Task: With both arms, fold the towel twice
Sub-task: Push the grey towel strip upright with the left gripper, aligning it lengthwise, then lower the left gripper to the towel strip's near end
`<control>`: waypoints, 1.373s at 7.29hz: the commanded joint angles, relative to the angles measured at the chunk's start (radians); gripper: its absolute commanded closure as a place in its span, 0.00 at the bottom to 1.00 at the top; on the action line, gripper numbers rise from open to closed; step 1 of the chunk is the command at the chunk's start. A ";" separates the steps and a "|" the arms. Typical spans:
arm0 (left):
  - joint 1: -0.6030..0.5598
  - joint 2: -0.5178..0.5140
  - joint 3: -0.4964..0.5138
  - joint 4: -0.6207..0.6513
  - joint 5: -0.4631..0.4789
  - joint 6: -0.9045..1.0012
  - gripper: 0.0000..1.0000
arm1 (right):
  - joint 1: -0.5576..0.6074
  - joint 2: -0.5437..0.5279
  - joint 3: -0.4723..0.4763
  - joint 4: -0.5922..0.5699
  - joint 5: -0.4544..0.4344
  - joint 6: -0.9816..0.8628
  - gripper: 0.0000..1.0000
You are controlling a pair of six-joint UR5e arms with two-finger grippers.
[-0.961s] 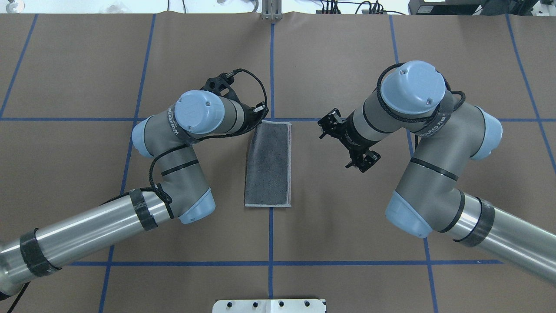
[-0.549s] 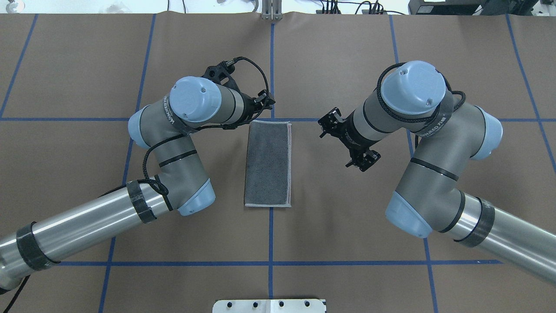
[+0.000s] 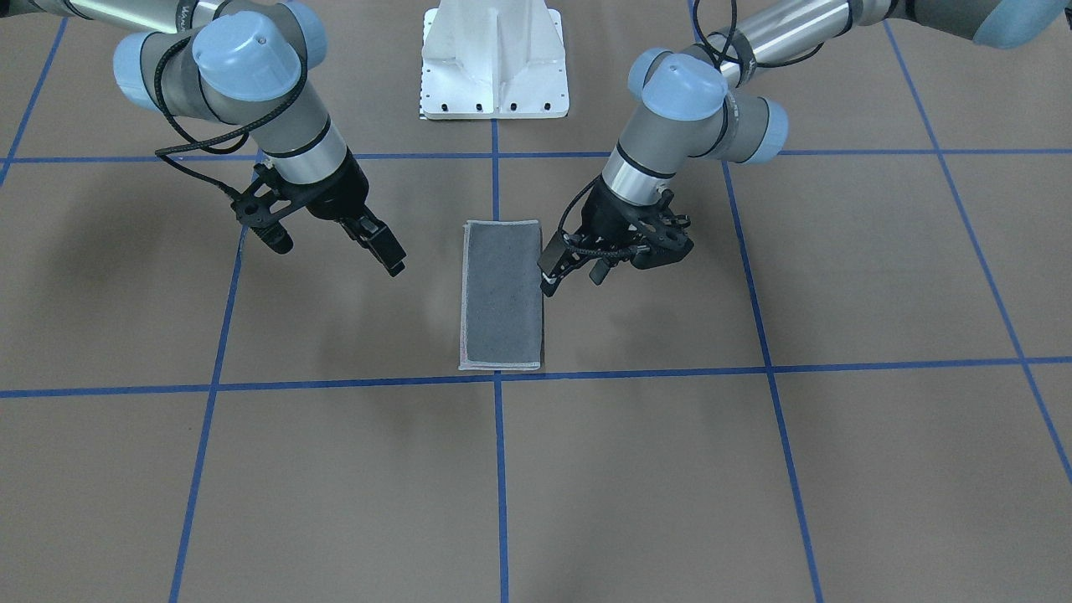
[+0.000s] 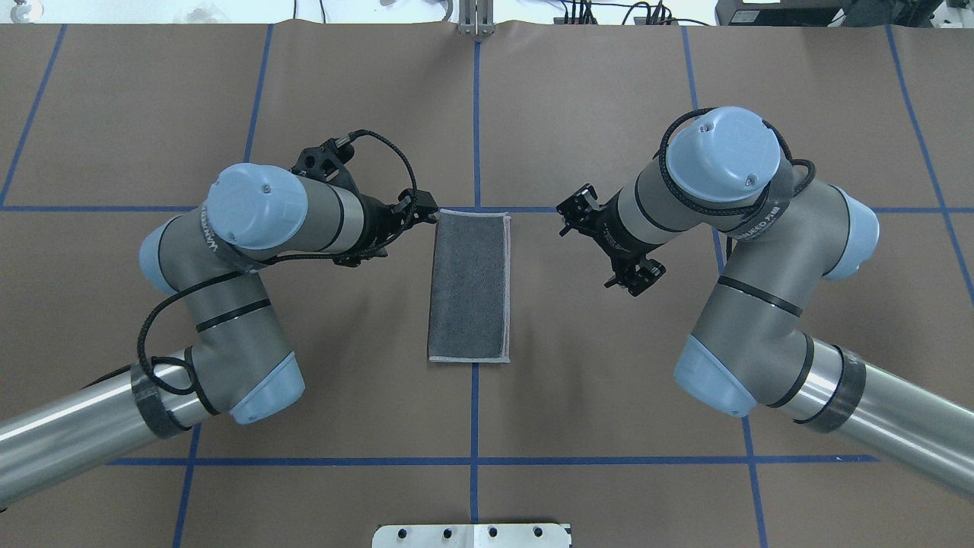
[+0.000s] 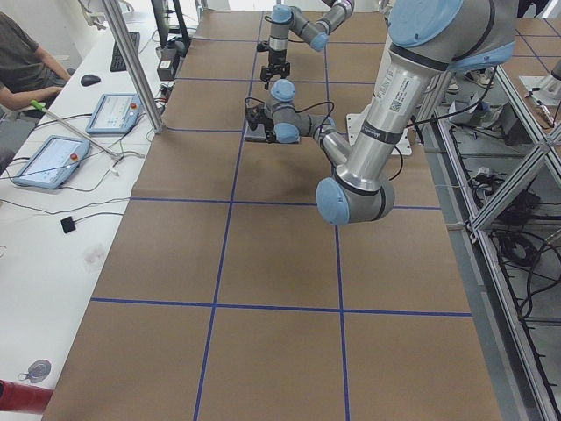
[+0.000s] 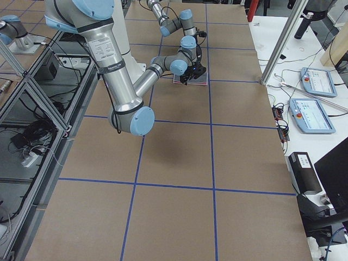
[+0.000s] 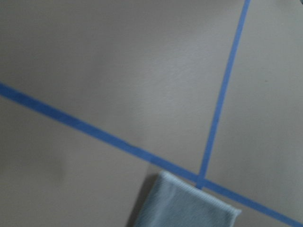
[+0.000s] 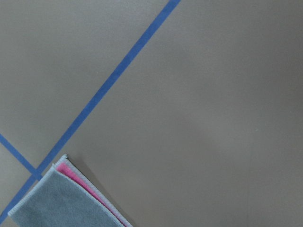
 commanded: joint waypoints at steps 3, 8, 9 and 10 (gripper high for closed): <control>0.173 0.062 -0.094 0.050 0.105 -0.173 0.00 | 0.003 -0.034 -0.008 0.002 -0.005 -0.035 0.00; 0.232 0.019 -0.085 0.111 0.133 -0.176 0.00 | 0.020 -0.055 -0.003 0.000 0.004 -0.079 0.00; 0.233 0.013 -0.056 0.117 0.131 -0.173 0.00 | 0.020 -0.057 -0.005 0.000 0.003 -0.079 0.00; 0.233 -0.016 -0.030 0.117 0.133 -0.176 0.01 | 0.019 -0.061 -0.005 0.000 0.000 -0.079 0.00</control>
